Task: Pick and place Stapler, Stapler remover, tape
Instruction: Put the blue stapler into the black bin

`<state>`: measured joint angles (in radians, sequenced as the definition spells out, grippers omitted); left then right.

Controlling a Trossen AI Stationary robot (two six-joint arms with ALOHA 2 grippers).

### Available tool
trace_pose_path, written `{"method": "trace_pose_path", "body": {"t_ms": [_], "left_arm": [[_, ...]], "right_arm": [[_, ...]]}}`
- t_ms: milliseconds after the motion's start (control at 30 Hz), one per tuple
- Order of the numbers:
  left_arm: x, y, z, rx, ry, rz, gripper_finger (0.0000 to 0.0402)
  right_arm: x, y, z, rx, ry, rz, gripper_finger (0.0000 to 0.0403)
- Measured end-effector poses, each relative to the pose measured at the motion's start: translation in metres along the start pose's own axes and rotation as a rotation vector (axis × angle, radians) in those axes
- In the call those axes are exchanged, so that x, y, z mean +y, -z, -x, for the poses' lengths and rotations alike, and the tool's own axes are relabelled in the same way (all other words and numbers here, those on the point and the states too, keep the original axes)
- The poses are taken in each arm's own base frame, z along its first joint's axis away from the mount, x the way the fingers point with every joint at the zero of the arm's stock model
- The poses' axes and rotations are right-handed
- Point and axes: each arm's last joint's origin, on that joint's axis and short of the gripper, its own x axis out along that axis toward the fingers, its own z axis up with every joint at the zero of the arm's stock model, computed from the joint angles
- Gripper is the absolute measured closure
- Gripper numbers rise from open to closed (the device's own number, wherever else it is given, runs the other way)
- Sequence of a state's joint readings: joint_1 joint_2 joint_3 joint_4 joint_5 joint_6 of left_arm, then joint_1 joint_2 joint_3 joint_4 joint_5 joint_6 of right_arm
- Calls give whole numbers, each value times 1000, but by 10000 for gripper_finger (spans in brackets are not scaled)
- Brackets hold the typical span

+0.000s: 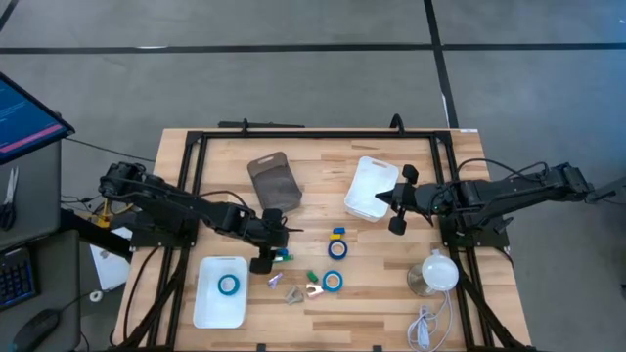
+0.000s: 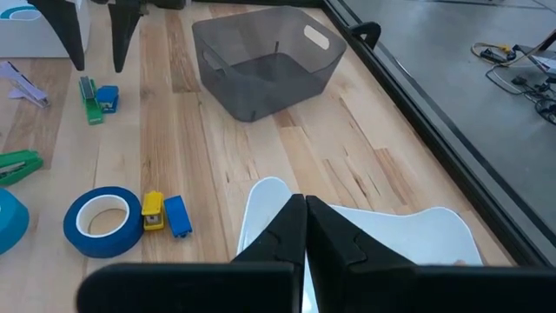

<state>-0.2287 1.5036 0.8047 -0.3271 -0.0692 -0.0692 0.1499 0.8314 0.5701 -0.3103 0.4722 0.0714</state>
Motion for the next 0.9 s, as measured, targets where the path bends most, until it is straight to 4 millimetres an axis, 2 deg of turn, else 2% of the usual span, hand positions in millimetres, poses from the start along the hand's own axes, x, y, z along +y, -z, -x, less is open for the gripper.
{"method": "trace_pose_path", "body": {"t_ms": [267, 567, 767, 900], "left_arm": [[0, 2, -6, 20, -2, 25, 229], [-2, 7, -29, 83, 12, 21, 231], [-2, 8, -35, 94, 12, 21, 232], [-2, 8, -35, 93, 14, 21, 249]], "right_arm": [[0, 0, 0, 1, 0, 0, 403], [0, 0, 0, 4, 0, 2, 403], [0, 0, 0, 3, 0, 1, 403], [0, 0, 0, 3, 0, 2, 403]]}}
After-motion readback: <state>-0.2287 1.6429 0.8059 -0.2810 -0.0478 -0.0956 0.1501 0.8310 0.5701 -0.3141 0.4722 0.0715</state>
